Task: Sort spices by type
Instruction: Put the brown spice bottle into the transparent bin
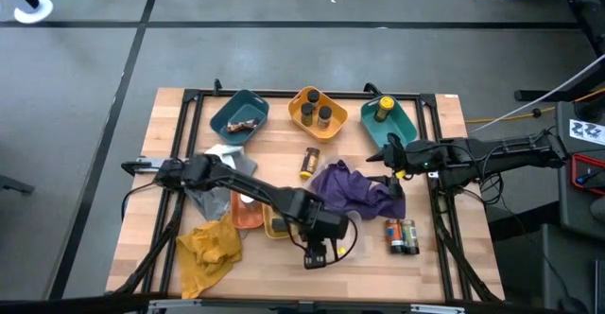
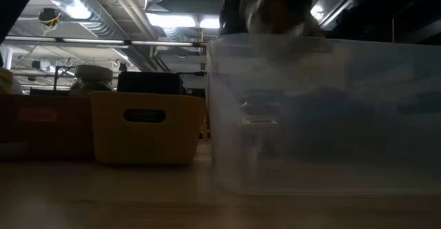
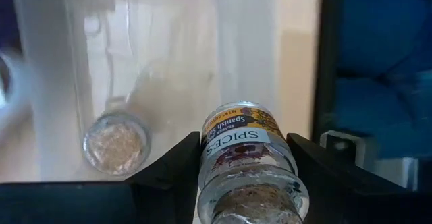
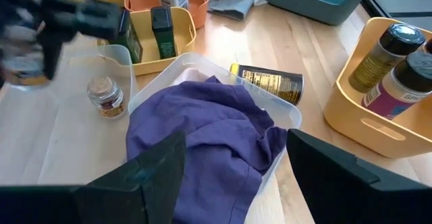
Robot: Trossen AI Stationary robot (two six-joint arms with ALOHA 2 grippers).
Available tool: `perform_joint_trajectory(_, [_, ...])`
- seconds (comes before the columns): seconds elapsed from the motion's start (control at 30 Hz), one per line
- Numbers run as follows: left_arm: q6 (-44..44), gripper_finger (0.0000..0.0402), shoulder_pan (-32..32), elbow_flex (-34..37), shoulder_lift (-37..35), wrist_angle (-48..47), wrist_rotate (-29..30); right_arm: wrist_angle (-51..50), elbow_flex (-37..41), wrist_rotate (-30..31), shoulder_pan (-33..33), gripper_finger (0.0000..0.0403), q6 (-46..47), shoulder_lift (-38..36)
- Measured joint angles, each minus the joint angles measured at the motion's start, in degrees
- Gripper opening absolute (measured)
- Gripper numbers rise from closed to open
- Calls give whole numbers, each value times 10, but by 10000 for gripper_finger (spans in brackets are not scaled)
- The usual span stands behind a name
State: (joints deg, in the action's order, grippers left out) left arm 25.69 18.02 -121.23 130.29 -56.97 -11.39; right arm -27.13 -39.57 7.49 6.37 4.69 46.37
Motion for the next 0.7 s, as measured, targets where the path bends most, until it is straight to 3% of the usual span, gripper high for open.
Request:
perform_joint_trajectory(0.43, [-8, 176, -2, 0, 40, -24, 2, 0, 0, 0, 0, 257, 0, 0])
perform_joint_trajectory(0.7, [-43, 198, -2, 0, 43, -23, 25, 0, 0, 0, 0, 257, 0, 0])
